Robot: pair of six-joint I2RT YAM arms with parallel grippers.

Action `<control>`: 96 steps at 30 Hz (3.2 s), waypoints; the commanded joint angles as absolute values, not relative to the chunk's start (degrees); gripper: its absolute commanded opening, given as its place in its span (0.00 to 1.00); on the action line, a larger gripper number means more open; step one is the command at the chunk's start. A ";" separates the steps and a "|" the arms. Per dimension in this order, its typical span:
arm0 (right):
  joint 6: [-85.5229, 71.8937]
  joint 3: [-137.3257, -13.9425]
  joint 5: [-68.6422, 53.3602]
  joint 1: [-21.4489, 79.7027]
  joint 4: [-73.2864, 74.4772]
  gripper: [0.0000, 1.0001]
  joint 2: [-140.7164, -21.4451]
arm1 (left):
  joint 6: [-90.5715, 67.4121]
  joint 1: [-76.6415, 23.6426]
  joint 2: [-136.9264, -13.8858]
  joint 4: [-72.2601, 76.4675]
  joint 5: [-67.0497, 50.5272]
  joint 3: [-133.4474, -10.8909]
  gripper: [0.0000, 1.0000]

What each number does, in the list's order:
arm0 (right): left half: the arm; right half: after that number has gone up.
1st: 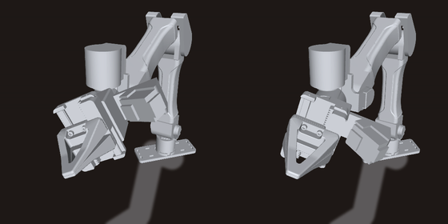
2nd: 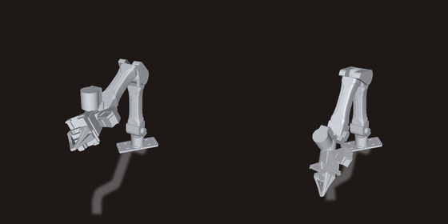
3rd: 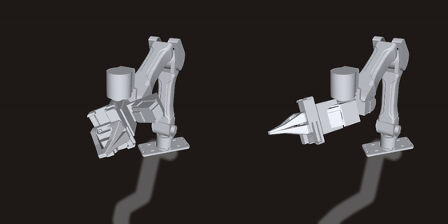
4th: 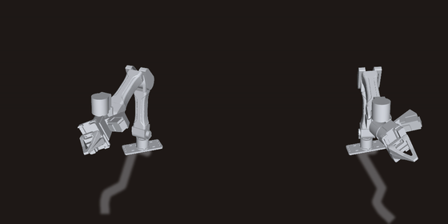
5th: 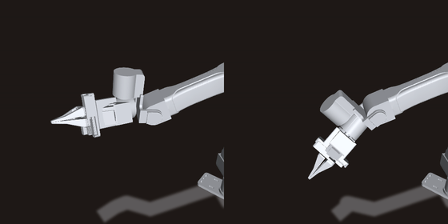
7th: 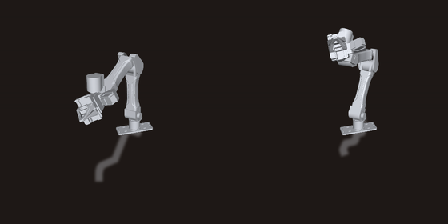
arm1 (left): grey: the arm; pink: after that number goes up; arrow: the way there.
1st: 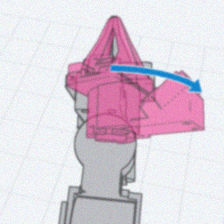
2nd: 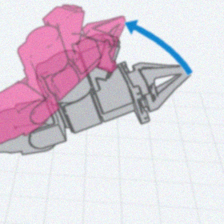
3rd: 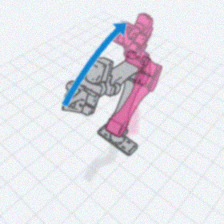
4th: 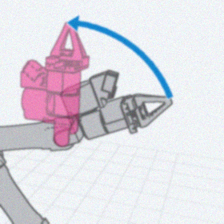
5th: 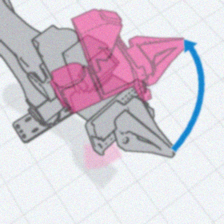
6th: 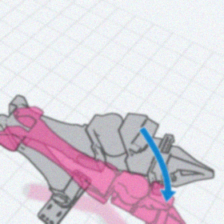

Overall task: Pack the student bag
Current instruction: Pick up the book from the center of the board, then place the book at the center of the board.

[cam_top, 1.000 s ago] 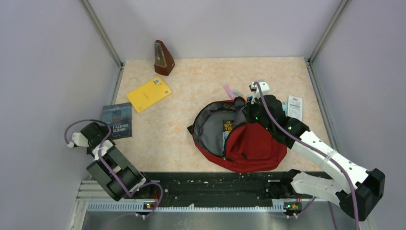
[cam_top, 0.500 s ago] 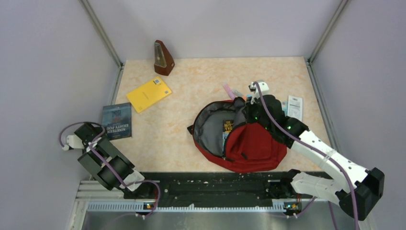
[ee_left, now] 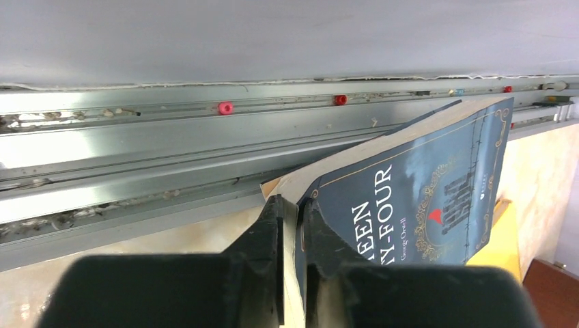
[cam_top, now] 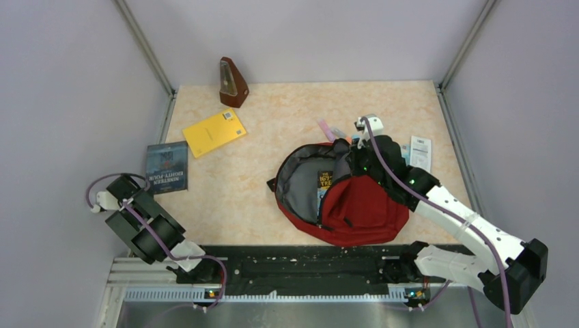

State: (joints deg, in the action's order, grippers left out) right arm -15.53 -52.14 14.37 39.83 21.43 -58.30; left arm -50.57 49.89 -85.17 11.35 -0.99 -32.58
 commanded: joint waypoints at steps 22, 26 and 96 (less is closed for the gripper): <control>-15.40 -52.05 17.96 39.46 20.29 0.00 -57.96 | -41.28 46.97 -47.88 3.88 -17.15 -32.32 0.00; -18.09 -50.26 24.72 39.42 22.34 0.00 -57.68 | -38.31 43.90 -46.19 1.11 -22.67 -37.05 0.00; -5.32 -50.85 4.34 62.26 -37.31 0.89 -94.59 | -52.94 -12.30 -38.76 1.34 -10.46 -27.07 0.00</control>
State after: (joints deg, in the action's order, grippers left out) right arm -13.39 -48.71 1.76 61.06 -24.95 -90.35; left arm -51.37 -12.21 -41.08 1.04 -12.86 -27.24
